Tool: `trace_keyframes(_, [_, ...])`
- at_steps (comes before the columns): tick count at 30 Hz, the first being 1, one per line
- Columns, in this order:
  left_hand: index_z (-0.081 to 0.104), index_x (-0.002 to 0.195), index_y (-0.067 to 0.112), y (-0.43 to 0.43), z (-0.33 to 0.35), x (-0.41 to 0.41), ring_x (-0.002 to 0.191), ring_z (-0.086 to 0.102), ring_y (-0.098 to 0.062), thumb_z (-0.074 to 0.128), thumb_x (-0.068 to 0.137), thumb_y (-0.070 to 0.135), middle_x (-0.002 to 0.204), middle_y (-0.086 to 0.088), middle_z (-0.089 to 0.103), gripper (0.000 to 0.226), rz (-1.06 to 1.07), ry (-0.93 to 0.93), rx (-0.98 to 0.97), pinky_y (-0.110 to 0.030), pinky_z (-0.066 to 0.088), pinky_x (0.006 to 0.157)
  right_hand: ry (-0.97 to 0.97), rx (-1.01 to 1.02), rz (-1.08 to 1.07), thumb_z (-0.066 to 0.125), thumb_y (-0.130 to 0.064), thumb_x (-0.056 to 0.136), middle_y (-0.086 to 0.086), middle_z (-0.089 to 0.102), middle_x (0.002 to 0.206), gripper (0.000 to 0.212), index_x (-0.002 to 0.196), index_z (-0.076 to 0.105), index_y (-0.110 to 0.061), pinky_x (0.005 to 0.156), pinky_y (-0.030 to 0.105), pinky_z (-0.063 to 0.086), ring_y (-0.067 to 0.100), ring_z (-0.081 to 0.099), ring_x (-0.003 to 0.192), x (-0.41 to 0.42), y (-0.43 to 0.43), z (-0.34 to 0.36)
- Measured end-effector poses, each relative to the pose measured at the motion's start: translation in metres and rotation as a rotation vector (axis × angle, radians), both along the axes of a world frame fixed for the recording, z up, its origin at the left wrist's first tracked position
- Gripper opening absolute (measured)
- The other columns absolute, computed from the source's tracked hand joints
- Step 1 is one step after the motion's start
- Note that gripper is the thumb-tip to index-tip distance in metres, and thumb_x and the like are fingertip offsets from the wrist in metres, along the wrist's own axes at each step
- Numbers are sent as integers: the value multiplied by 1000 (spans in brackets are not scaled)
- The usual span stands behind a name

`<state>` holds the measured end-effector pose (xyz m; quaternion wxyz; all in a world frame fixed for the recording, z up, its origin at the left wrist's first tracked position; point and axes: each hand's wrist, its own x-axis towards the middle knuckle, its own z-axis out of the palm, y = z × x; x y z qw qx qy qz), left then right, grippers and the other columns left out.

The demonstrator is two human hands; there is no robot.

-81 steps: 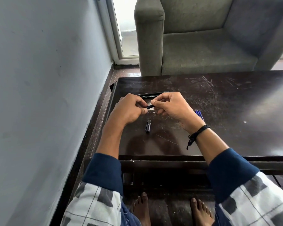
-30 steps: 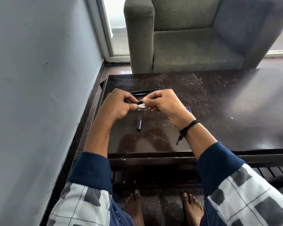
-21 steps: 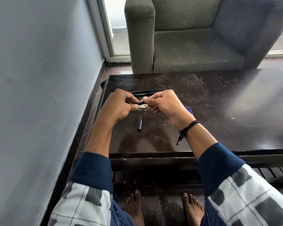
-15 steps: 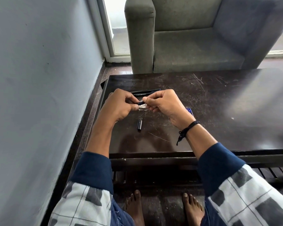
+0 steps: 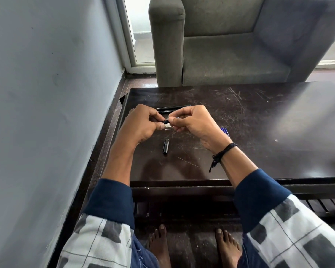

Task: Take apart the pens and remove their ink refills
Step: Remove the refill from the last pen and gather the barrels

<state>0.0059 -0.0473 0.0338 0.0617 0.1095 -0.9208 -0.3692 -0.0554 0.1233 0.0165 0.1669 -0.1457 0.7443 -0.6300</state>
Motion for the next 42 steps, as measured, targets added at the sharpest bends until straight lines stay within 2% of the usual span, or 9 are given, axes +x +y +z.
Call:
trace_keyframes(3, [77,84,33,0,0,0,83,71,-16,84,79,19,81,3,75,16,0,3,-2,-45,57,89,9,5,-6,77,-7,88,5,70,68,6,86,75,-1,62,22,54,8,63,61,0,-1,-1])
trace_keyframes(9, [80,91,28,3,-1,-1,83,70,-13,85,79,19,81,5,75,16,-5,0,-22,-42,57,89,4,70,-32,75,-28,91,6,71,67,33,88,75,5,56,20,52,12,61,60,0,0,-2])
trace_keyframes(14, [80,93,27,1,0,-1,84,70,-13,84,80,21,84,5,75,15,-1,1,-27,-43,57,90,10,4,14,78,-11,88,6,73,73,11,92,76,-1,64,22,55,10,66,65,-1,-1,-2])
trace_keyframes(18, [80,93,26,3,0,-1,83,70,-12,84,79,20,84,5,75,16,-1,7,-29,-42,57,89,17,4,-7,75,-7,89,6,70,69,10,89,74,3,60,20,54,7,63,60,0,-2,-1])
trace_keyframes(25, [80,94,27,2,0,-2,85,71,-13,86,77,19,84,5,76,19,-3,11,-7,-44,58,90,23,61,-31,75,-34,91,2,71,64,33,77,73,-4,57,21,52,9,62,58,0,-3,-3])
trace_keyframes(30, [80,91,28,2,0,-2,82,71,-14,85,77,20,82,5,76,17,8,13,-17,-43,58,88,12,-8,-12,78,-12,87,7,71,74,8,87,74,-5,61,21,53,10,64,63,-1,-3,-2])
trace_keyframes(34, [80,91,29,3,0,-1,82,70,-13,85,78,20,82,5,76,17,5,11,-17,-43,58,88,18,1,-19,76,-7,89,6,69,70,8,83,73,-1,59,19,53,8,63,60,-1,-2,-2])
trace_keyframes(38, [77,84,33,4,1,-1,81,70,-12,86,76,18,80,7,75,19,-7,20,8,-43,58,88,24,30,-33,76,-19,91,6,67,64,22,79,72,-1,56,20,51,9,59,55,0,-3,-2])
trace_keyframes(42, [79,95,25,4,2,-1,82,70,-9,85,78,16,82,5,75,20,-15,32,27,-38,58,88,20,59,-61,72,-38,93,4,67,60,38,71,70,-6,52,18,48,8,57,52,1,-4,-1])
